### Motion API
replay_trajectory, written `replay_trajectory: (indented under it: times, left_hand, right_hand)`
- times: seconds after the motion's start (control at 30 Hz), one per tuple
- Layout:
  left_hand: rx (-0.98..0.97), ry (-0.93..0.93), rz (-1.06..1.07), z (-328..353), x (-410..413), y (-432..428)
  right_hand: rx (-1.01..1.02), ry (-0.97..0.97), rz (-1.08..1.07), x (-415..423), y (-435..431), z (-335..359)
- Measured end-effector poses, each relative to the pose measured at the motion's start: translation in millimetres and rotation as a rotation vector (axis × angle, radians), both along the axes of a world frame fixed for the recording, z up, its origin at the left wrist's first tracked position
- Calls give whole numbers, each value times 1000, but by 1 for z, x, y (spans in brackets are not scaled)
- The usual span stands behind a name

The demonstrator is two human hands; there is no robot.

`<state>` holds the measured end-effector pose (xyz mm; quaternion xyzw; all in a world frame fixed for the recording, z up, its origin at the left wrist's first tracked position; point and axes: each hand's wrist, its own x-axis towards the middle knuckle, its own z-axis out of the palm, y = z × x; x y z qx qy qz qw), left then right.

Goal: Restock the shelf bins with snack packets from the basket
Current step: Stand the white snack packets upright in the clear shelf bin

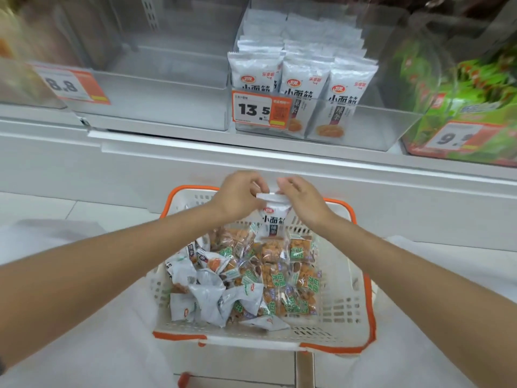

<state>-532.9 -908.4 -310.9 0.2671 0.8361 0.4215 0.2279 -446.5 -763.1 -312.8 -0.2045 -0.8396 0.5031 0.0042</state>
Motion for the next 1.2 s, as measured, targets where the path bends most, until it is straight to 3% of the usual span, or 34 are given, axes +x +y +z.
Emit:
replay_trajectory:
  times: [0.2,0.27,0.4,0.7,1.07,1.2]
  left_hand:
    - [326,-368,151,18,3,13]
    - [290,-406,33,16,8,17]
    - [160,-534,-170,8,22,22]
    - [39,-376,-166,1,11,12]
    - [49,-159,-230,4,7,14]
    - [144,-148,-166,0,8,13]
  right_hand:
    - [155,91,59,4,23,26]
    - [221,125,9,-1,26,23]
    - [51,220,-127,-13,22,24]
    - [-254,160,-153,-11,45,30]
    - [-312,151,-174,-2,52,31]
    - [-469,18,-5,4,47,40]
